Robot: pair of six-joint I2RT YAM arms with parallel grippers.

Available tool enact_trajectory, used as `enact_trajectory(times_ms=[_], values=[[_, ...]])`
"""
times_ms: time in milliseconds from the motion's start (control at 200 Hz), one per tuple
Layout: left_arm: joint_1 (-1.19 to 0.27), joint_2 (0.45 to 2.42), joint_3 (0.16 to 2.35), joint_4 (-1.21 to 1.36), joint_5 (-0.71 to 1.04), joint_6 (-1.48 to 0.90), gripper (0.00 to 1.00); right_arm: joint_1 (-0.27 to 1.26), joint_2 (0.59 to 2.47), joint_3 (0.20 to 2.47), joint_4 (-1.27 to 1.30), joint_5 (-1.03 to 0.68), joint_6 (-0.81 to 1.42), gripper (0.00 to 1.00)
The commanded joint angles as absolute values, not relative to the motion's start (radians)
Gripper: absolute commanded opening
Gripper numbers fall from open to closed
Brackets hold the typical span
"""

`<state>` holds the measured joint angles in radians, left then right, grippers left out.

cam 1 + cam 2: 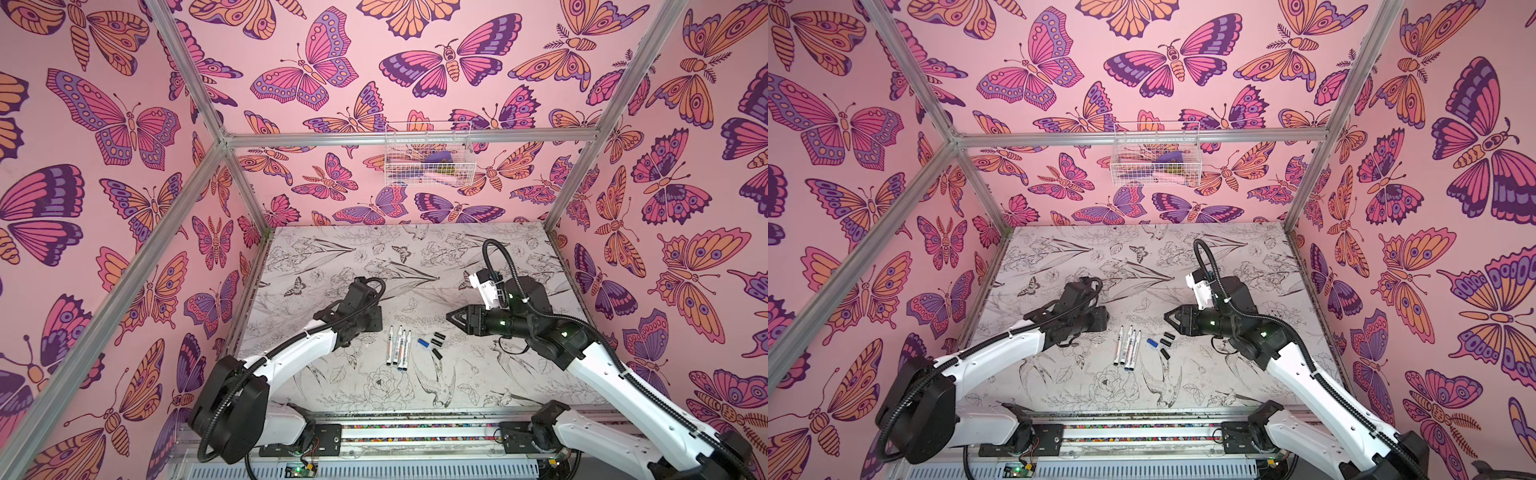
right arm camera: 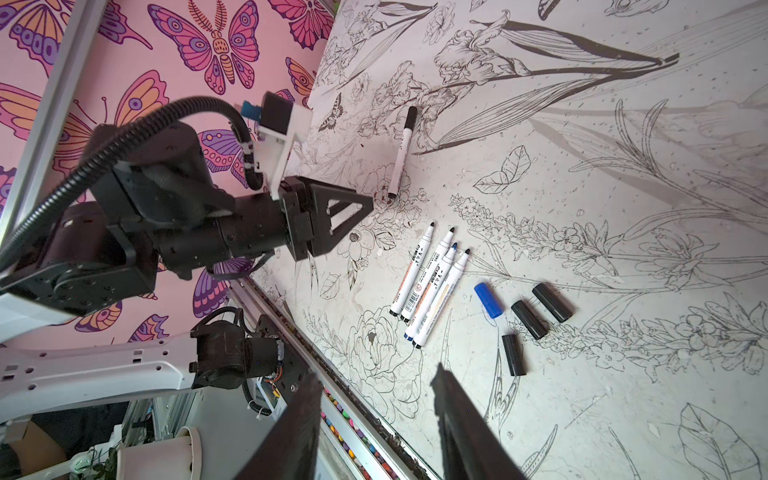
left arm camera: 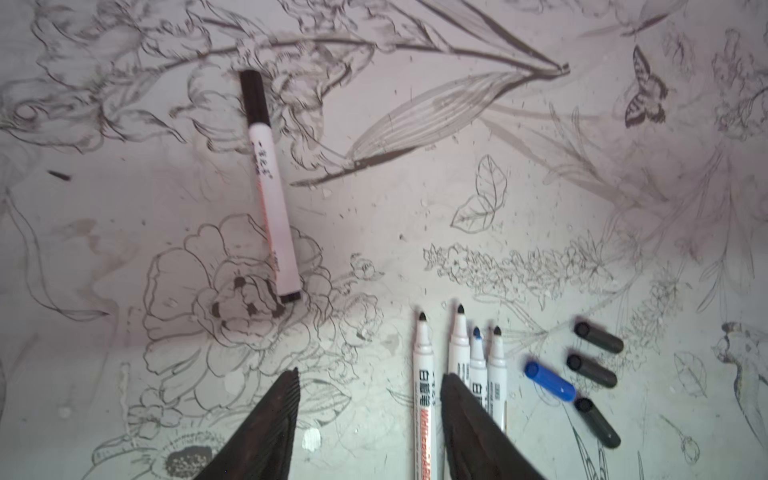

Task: Insert the pens into the pen caps
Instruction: 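Grasp a white marker from the group with the left gripper and lift it upright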

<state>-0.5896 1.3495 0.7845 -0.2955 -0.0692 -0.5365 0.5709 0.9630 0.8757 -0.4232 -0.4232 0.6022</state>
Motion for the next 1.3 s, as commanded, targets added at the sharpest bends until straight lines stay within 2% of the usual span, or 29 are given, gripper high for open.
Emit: enact_trajectory(times_ms=[0,275,781,966,1047,1227,1292], values=[[-0.637,1.369,0.760,-0.362,-0.065,-0.578,0.56,0.567,0.969,0.876,-0.420,-0.425,0.595,0.46],[-0.690,1.516,0.815,-0.363,0.054,-0.512,0.54,0.568,0.976,0.890,-0.445,-0.420,0.576,0.46],[-0.723,1.662,0.920,-0.543,-0.044,-0.503,0.50,0.568,0.939,0.856,-0.439,-0.395,0.572,0.45],[-0.723,1.717,0.930,-0.592,-0.054,-0.495,0.40,0.567,0.927,0.847,-0.443,-0.390,0.568,0.45],[-0.724,1.737,0.943,-0.598,-0.040,-0.490,0.30,0.567,0.926,0.845,-0.443,-0.390,0.569,0.45],[-0.705,1.700,0.963,-0.569,0.011,-0.479,0.00,0.567,0.927,0.847,-0.443,-0.386,0.574,0.45],[-0.690,1.652,0.965,-0.523,0.080,-0.463,0.00,0.568,0.925,0.844,-0.431,-0.389,0.579,0.45]])
